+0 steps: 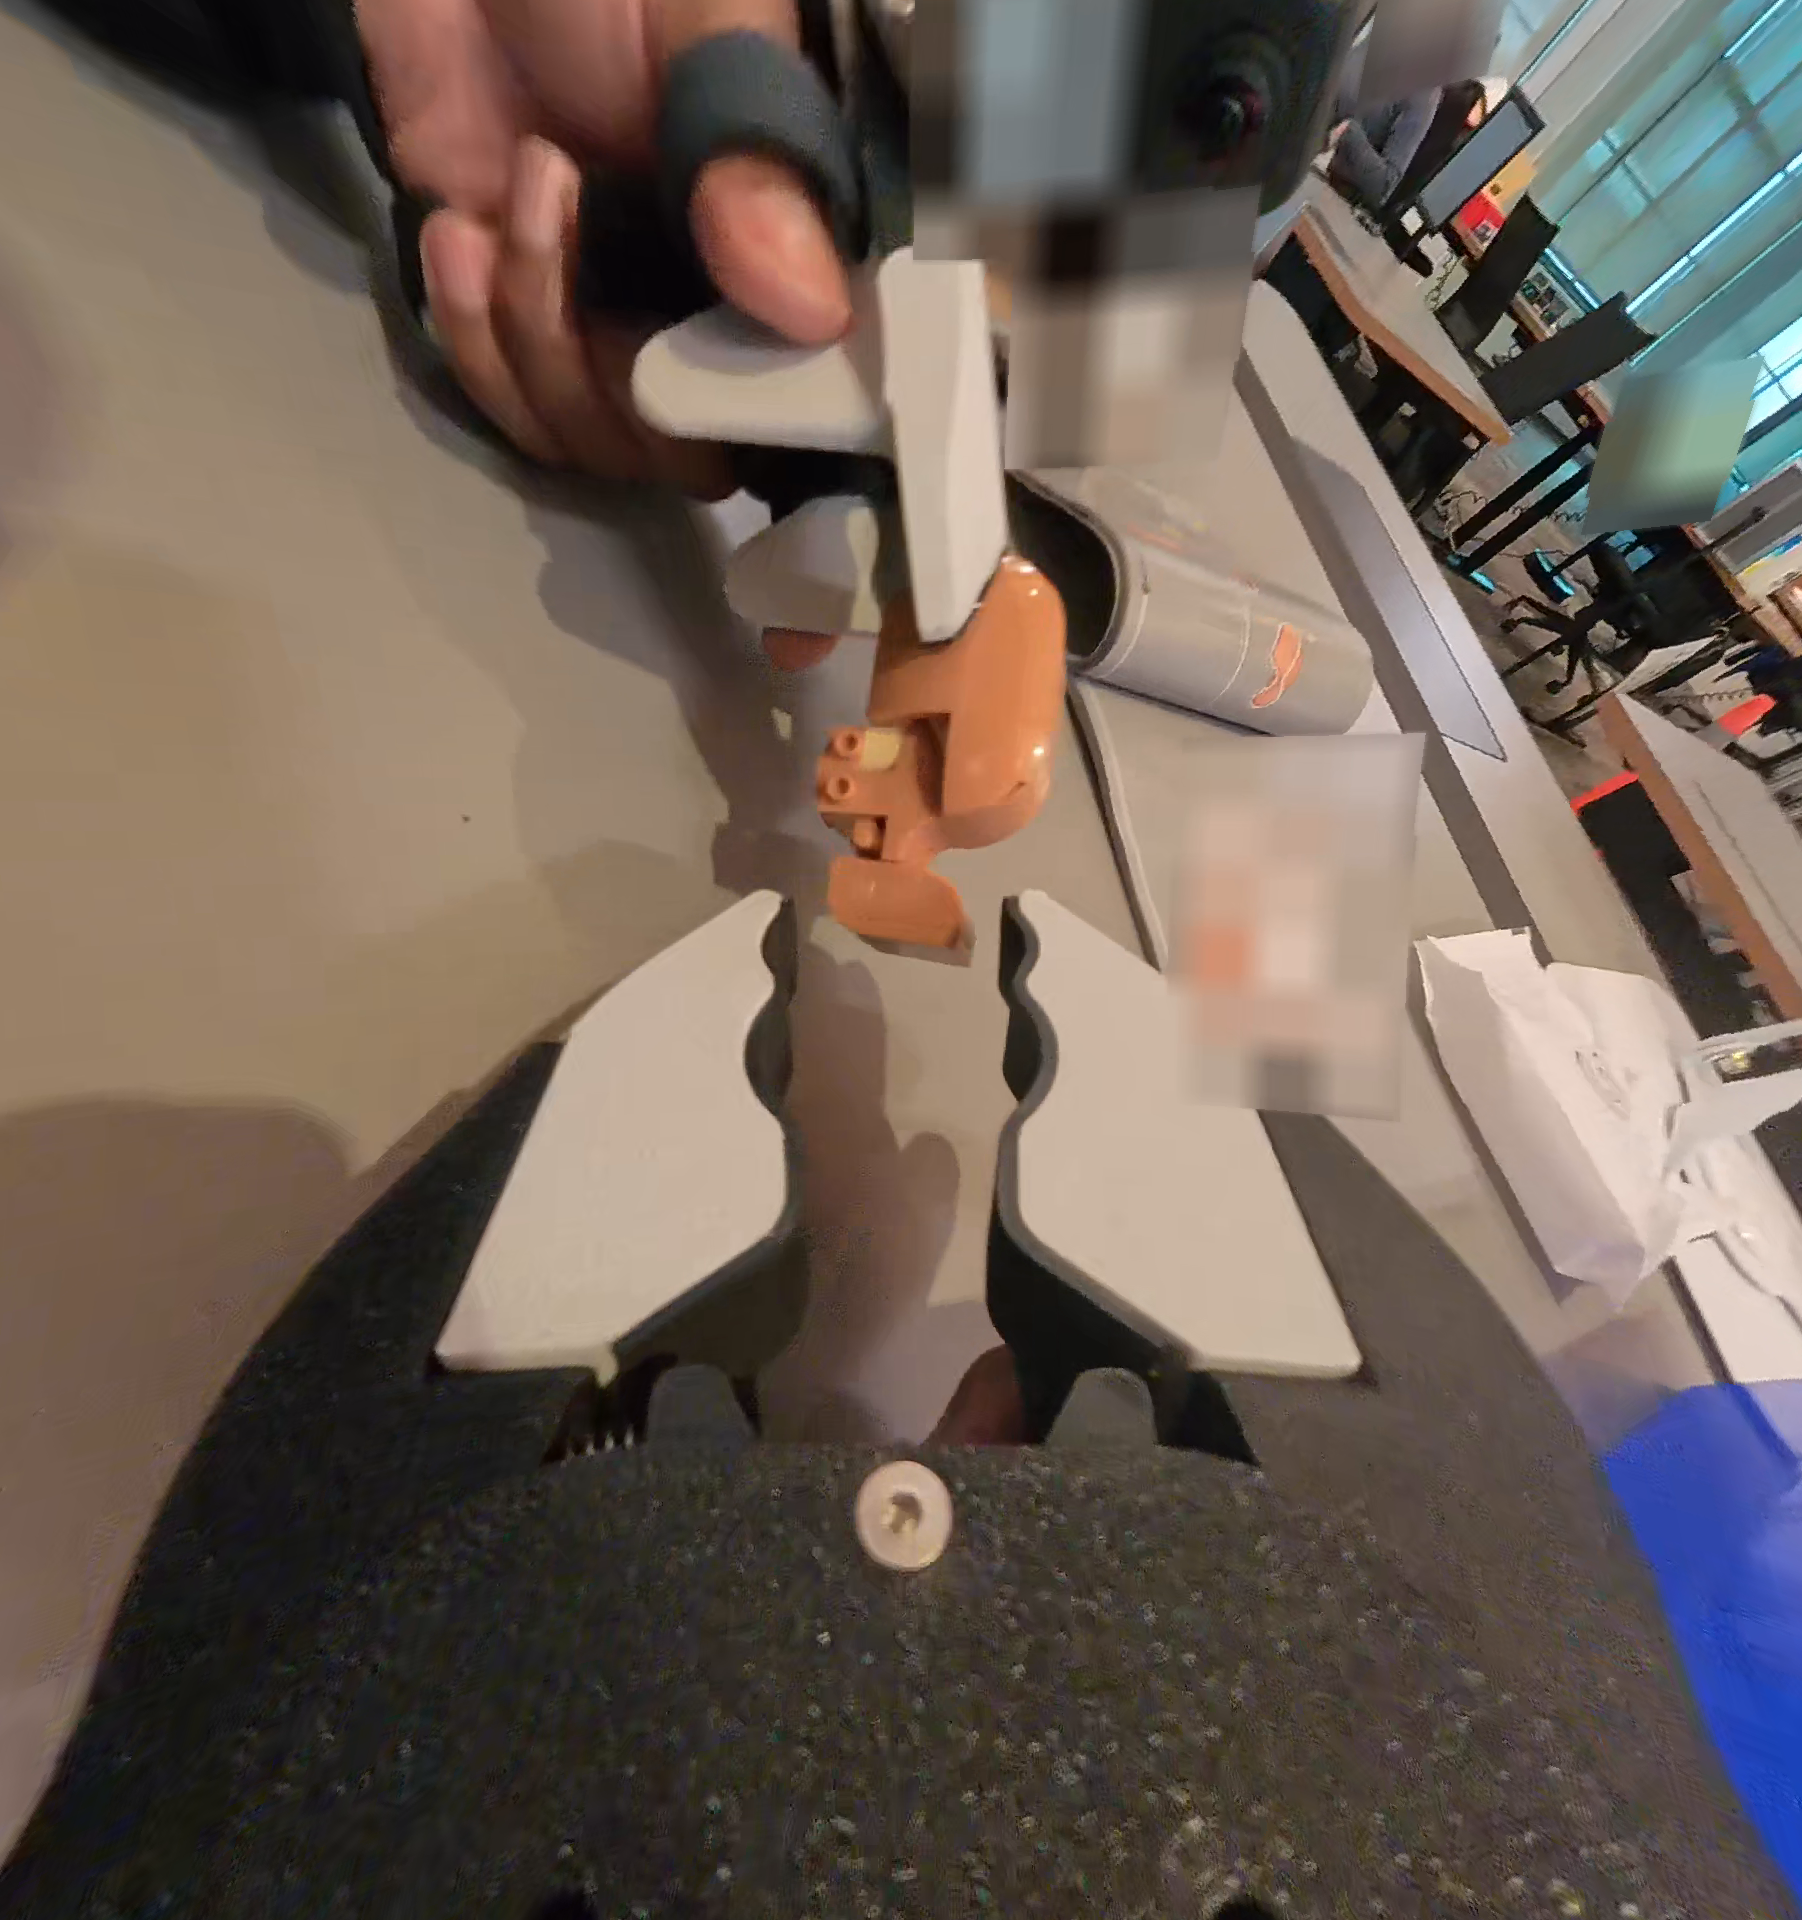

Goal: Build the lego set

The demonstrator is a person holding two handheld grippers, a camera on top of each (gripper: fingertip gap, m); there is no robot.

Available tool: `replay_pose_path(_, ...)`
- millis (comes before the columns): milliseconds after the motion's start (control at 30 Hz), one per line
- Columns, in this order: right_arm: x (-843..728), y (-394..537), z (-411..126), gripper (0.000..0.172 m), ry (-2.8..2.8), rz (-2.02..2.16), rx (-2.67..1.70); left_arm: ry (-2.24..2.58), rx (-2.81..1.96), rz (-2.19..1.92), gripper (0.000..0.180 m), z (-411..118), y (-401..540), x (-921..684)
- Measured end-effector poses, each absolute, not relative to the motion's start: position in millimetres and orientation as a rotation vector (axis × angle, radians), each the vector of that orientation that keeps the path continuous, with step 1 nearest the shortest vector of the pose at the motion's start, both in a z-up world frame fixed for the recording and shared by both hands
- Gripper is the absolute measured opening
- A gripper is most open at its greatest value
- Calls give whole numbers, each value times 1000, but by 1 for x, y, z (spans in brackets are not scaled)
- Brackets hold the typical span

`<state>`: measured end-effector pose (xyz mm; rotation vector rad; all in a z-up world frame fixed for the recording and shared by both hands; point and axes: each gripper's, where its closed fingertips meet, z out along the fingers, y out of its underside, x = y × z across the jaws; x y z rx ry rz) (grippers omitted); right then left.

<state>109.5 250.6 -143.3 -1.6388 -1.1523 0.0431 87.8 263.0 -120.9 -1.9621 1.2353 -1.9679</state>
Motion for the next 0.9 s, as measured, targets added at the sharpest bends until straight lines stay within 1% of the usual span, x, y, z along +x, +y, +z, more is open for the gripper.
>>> replay_pose_path(33, 110, 251, -145, 33, -1168, 10, -1636, 1213, -1975, -1987, 24, -121, 262, 88)
replay_pose_path(67, 111, 252, -146, 25, -1178, -19, -1633, 1199, -1985, -2001, 24, -121, 262, 88)
replay_pose_path(100, 110, 251, -148, 25, -1194, -31, -1628, 1202, -1998, -1996, 24, -122, 261, 88)
replay_pose_path(200, 110, 249, -151, 24, -1210, -7, -1652, 1265, -2009, -1926, 26, -128, 260, 87)
replay_pose_path(400, 113, 243, -162, 24, -1226, 133, -1792, 1429, -1960, -1648, 43, -139, 275, 82)
replay_pose_path(767, 124, 244, -173, 23, -1151, 240, -1985, 1537, -1735, -1544, 45, -129, 276, 85)
replay_pose_path(900, 130, 248, -175, 26, -1087, 221, -2040, 1636, -1616, -1338, 46, -133, 278, 85)
